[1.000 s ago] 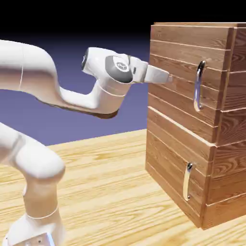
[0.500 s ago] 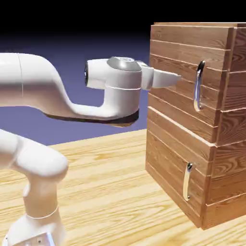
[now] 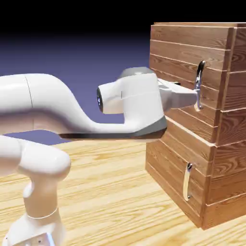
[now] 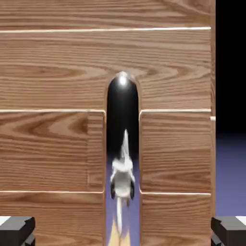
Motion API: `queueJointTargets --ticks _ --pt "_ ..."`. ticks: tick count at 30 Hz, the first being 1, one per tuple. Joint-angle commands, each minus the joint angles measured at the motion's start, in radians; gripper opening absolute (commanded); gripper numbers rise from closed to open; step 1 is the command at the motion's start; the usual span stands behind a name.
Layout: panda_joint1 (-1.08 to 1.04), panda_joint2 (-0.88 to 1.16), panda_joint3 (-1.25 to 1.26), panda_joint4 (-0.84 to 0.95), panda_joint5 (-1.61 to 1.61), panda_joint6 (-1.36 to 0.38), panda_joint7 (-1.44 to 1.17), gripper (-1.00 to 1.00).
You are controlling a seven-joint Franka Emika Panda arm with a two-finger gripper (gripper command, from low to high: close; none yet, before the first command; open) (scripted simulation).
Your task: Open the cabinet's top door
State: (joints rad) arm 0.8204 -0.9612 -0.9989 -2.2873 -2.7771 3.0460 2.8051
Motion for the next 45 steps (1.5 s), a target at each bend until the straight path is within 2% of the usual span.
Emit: queueJointTargets --ticks 1,3,4,18,31,38,45 --pt "0.036 0.014 -0.02 0.023 -0.005 -0.01 0.002 0.0" --pt "0.103 0.039 -0.057 0.066 -0.014 -0.028 0.006 0.0" --pt "0.103 0.039 -0.057 0.066 -0.014 -0.028 0.006 -1.0" --pt "-0.368 -0.008 0.301 -0.254 0.248 -0.182 -0.038 -1.0" --pt "-0.799 -0.229 0.72 -0.537 0.745 -0.263 -0.234 -1.0" --pt "-0.886 -0.38 0.879 -0.64 1.05 -0.323 -0.405 -1.0" --pt "-0.848 -0.535 1.049 -0.715 1.354 -0.492 -0.566 -1.0"
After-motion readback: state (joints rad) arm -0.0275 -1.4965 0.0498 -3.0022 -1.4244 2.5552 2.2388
